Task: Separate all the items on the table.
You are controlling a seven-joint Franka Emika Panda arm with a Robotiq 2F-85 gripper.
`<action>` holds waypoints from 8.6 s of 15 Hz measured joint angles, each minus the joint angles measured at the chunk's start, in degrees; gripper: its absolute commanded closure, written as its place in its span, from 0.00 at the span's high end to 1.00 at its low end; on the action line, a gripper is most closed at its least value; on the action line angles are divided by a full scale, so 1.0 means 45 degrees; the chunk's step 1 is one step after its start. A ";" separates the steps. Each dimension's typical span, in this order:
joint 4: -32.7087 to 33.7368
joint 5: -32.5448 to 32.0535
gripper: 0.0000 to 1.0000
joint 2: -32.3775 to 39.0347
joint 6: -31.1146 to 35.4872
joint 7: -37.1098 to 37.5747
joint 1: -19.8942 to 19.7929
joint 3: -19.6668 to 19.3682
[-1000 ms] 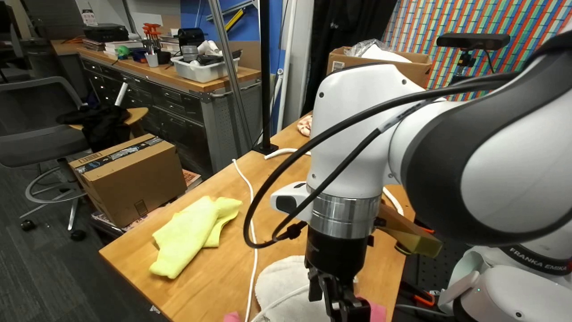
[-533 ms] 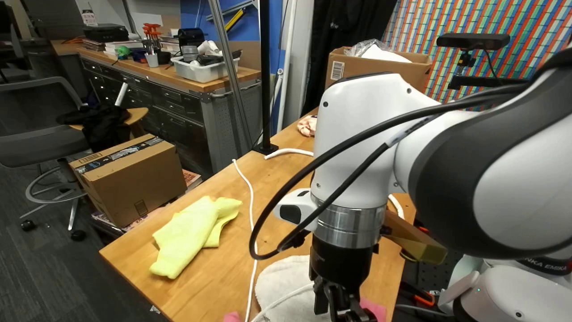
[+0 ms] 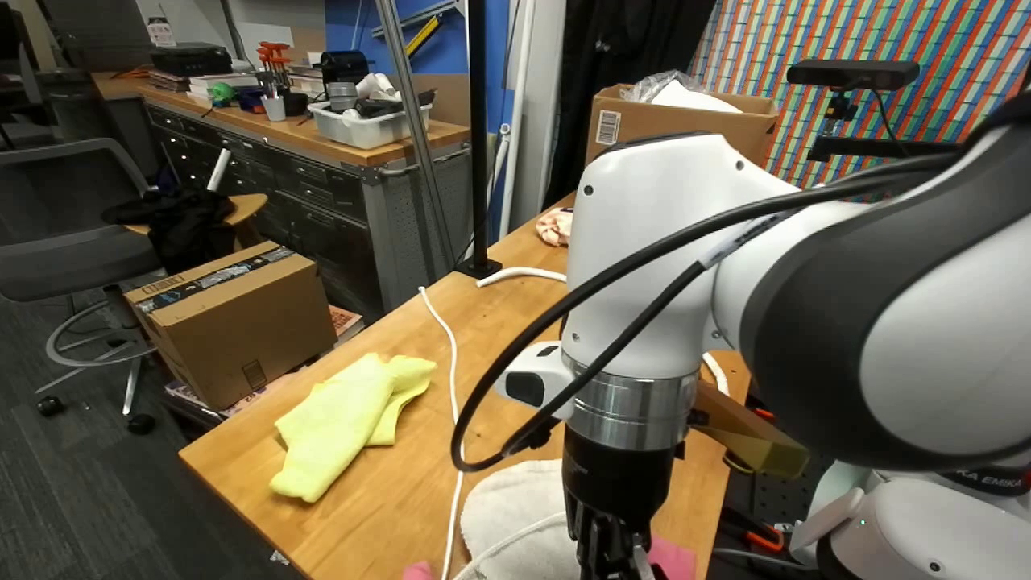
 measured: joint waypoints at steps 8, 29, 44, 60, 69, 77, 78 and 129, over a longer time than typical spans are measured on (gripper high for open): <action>0.0265 0.0000 0.05 -0.0118 -0.0003 0.0000 -0.0172 -0.0096; 0.1711 -0.0321 0.05 -0.1996 0.0295 0.0006 -0.1372 -0.2400; 0.1532 -0.1052 0.05 -0.2413 0.0442 0.0060 -0.2697 -0.3980; 0.1624 -0.3106 0.05 -0.4913 -0.6079 -0.0573 -0.3572 -0.5668; 0.2566 -0.3758 0.05 -0.5144 -0.8624 -0.1006 -0.3666 -0.5735; 0.6096 -0.4885 0.05 -0.5025 -1.3048 -0.0990 -0.3663 -0.5429; 0.6428 -0.4885 0.05 -0.4950 -1.3397 -0.0990 -0.3667 -0.5438; 0.5485 -0.5561 0.05 -0.0899 -0.8076 0.1476 -0.4773 -0.4716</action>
